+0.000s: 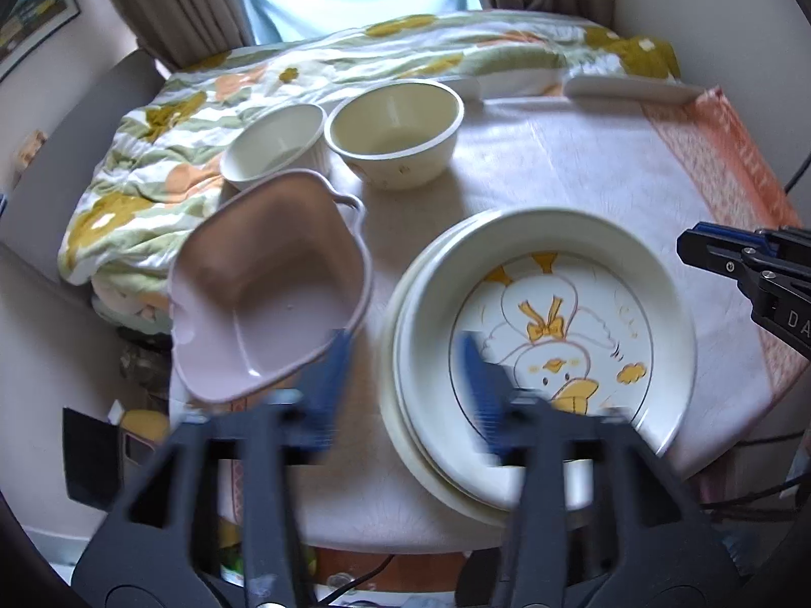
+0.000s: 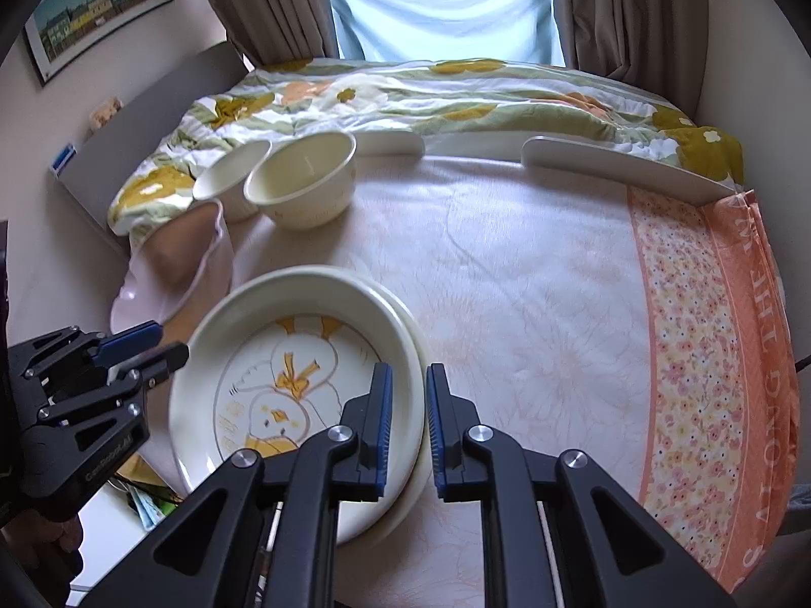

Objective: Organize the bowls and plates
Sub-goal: 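Open both grippers and move them toward the pink dish and bowls, then grasp the rim of the pink handled dish with both grippers and lift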

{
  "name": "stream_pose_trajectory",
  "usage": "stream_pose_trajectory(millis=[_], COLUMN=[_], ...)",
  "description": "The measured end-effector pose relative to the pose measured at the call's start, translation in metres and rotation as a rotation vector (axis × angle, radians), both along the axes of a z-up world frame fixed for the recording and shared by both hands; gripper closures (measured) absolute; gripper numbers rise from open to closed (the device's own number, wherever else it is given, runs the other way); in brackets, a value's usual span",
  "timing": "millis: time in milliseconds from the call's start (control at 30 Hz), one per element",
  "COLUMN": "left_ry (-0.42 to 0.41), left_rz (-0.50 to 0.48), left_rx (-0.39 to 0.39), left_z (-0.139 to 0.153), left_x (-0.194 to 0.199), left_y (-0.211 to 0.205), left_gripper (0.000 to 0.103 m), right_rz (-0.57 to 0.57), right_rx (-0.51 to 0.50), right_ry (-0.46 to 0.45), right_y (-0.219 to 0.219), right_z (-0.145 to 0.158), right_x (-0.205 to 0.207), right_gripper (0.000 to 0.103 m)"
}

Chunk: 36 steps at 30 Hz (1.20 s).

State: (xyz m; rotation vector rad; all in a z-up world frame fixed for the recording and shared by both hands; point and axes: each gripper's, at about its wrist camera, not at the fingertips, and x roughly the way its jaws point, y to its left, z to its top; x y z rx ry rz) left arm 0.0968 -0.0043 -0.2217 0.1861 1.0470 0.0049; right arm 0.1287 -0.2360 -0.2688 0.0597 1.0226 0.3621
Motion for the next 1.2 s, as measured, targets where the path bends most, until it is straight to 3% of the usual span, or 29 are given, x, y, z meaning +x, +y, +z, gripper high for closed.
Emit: stream_pose_trajectory(millis=[33, 67, 100, 133, 167, 333, 467, 633, 733, 767, 900, 967, 1200], left_ry=[-0.03, -0.07, -0.09, -0.101, -0.107, -0.162, -0.18, -0.156, -0.106, -0.09, -0.025, 0.007, 0.057], left_rz=[0.017, 0.033, 0.042, 0.051, 0.069, 0.206, 0.311, 0.364, 0.384, 0.386, 0.372, 0.353, 0.334], left_rx=[-0.013, -0.028, -0.038, -0.05, -0.062, -0.164, -0.227, -0.39, -0.48, -0.498, -0.535, -0.547, -0.559], left_z=[0.01, 0.021, 0.028, 0.036, 0.045, 0.074, 0.079, 0.052, 0.022, 0.014, -0.021, -0.036, -0.065], left_x=[-0.002, -0.005, -0.005, -0.007, -0.008, -0.02, -0.028, -0.029, -0.02, -0.016, 0.005, 0.015, 0.043], left_y=[0.005, 0.01, 0.013, 0.018, 0.024, 0.078, 0.13, 0.174, 0.192, 0.196, 0.204, 0.206, 0.216], left_gripper=[0.004, 0.0, 0.0, 0.0, 0.0, 0.0, 0.001, 0.003, 0.019, 0.025, 0.038, 0.046, 0.056], right_rz=[0.001, 0.002, 0.004, 0.01, 0.02, 0.121, 0.208, 0.227, 0.236, 0.235, 0.239, 0.235, 0.211], right_rx=[0.019, 0.032, 0.039, 0.045, 0.051, 0.069, 0.076, 0.126, 0.13, 0.132, 0.118, 0.103, 0.09], right_ry=[-0.005, -0.014, -0.034, -0.058, -0.074, -0.159, -0.133, -0.086, -0.022, -0.001, 0.077, 0.105, 0.164], right_y=[-0.003, -0.005, -0.007, -0.009, -0.009, 0.001, 0.027, 0.076, 0.106, 0.115, 0.146, 0.157, 0.174], right_z=[0.005, 0.01, 0.016, 0.024, 0.029, 0.061, 0.075, 0.067, 0.046, 0.038, 0.006, -0.008, -0.038], right_x=[0.002, 0.003, 0.004, 0.006, 0.007, 0.017, 0.028, 0.044, 0.055, 0.059, 0.074, 0.079, 0.091], right_gripper=[0.09, 0.081, 0.055, 0.036, 0.0, 0.0, 0.0, 0.0, 0.0, 0.002, 0.03, 0.038, 0.052])
